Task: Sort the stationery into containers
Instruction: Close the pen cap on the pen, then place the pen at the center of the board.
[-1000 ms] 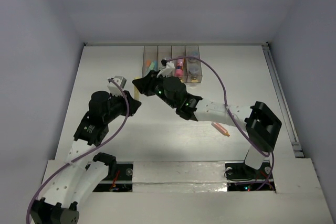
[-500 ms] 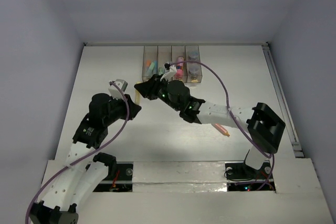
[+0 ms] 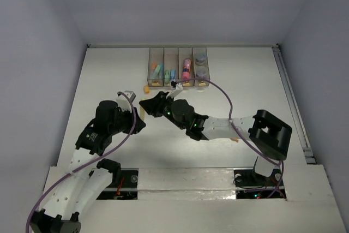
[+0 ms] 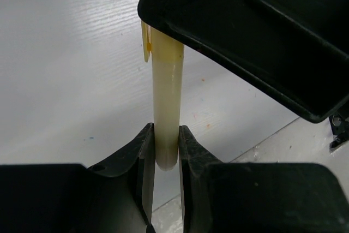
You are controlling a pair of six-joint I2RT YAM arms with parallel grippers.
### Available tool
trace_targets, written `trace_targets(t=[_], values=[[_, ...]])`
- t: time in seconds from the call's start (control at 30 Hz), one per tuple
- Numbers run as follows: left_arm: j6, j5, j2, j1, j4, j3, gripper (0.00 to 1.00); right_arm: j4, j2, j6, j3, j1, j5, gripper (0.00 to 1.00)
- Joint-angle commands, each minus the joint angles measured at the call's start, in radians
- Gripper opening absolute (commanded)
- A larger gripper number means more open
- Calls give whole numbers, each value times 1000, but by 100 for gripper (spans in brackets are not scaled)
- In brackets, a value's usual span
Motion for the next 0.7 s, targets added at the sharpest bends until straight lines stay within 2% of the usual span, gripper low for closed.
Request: trace_targets(t=[0.0,0.17,0.23,0.33,0.37,0.43,0.47,0.53,0.57,0.63,0.67], values=[[-12,-177,-21,46,423,56,0,-194,70,22,-45,195,-257,0],[-15,-202,-34,59,419,56,0,-199,59,23,-52,205,-243,0],[-21,-185,-37,59,422,56,0,-228,36,-1,-39,196,-160,0],[-24,-147,-34,59,431,49,0,-257,14,-35,-9,138,-85,0],[-24,-116,-34,59,434,45,3,-248,10,-37,-7,84,-77,0],[-27,-93,-33,59,440,41,15,-222,5,-41,5,26,-44,0],[-26,-73,-33,59,440,41,31,-219,10,-47,39,-4,-37,0],[-23,-44,-31,59,446,36,46,-219,23,-66,88,-82,-13,0],[-24,-21,-30,59,448,35,61,-220,45,-73,147,-106,-8,0],[-24,-10,-22,59,442,38,74,-239,71,-96,218,-177,-5,0],[-21,-1,-21,59,439,38,99,-255,88,-103,258,-205,-16,0]])
